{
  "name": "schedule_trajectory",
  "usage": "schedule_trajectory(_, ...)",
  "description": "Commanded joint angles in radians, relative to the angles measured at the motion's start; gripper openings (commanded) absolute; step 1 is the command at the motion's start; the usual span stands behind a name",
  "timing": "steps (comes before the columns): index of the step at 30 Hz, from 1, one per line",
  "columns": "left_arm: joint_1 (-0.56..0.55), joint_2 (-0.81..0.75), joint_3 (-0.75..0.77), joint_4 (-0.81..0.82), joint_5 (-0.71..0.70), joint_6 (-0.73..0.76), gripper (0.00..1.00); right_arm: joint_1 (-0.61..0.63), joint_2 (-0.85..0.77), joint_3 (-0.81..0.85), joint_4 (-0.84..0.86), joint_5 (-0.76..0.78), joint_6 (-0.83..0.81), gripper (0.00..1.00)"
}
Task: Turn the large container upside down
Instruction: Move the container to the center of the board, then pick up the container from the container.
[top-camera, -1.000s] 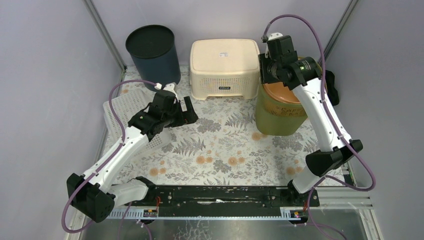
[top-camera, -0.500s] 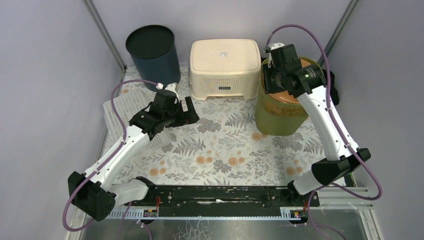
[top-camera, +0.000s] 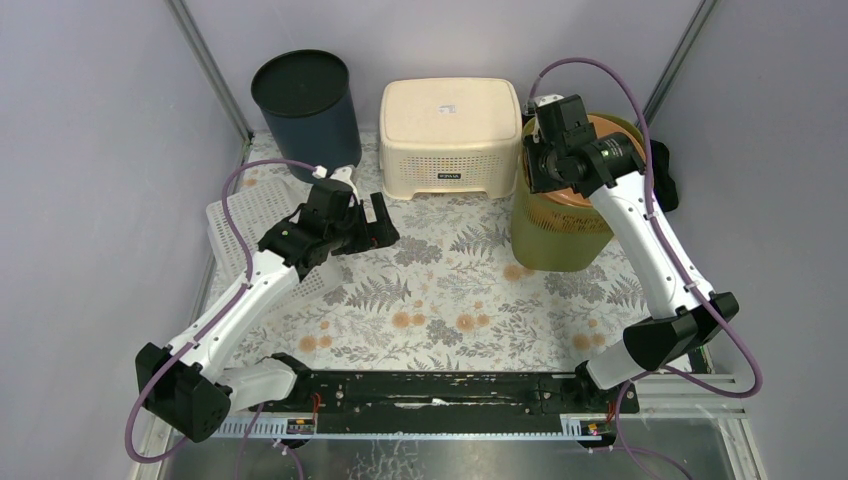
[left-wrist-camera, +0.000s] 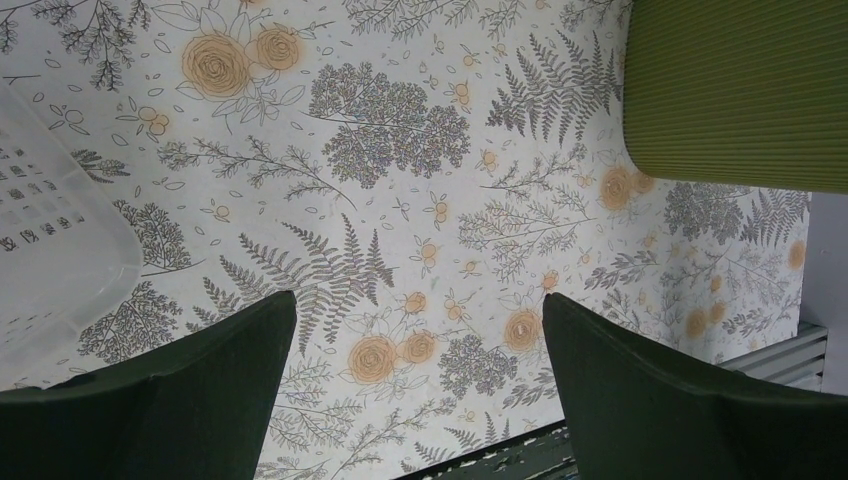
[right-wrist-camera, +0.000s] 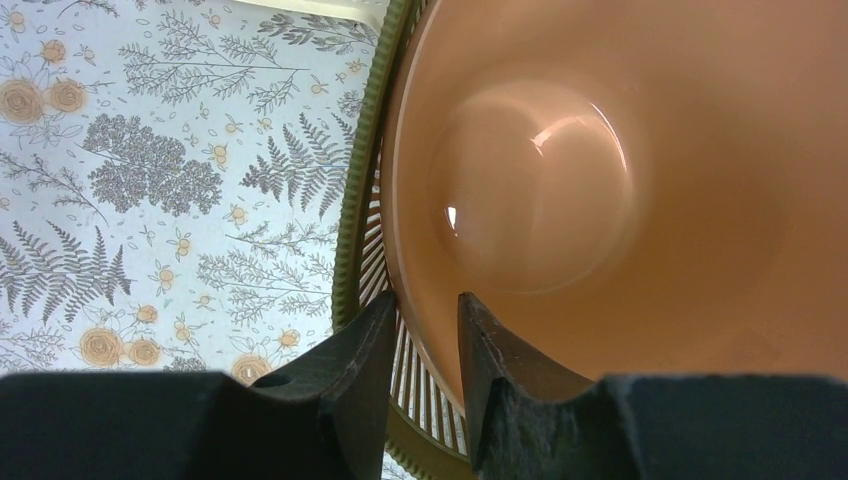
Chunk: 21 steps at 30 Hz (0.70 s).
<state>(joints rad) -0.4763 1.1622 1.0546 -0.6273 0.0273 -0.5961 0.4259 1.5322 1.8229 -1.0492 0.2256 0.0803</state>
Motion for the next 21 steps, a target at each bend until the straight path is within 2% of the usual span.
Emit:
schedule_trajectory(1,0.001,-0.004,0.03,0.047,0.015,-0.008,1.0,-0.002,0.003,-0.03,-0.031,0.006,0.004,0.34)
schedule_trajectory(9,0.001,-0.008,0.018,0.05,0.016,-0.008,1.0,-0.028,0.023,0.0,-0.033,-0.007,0.015,0.15)
schedule_trajectory(21,0.001,-0.011,0.009,0.058,0.02,-0.011,1.0,-0.03,0.021,0.135,-0.053,0.058,0.015,0.0)
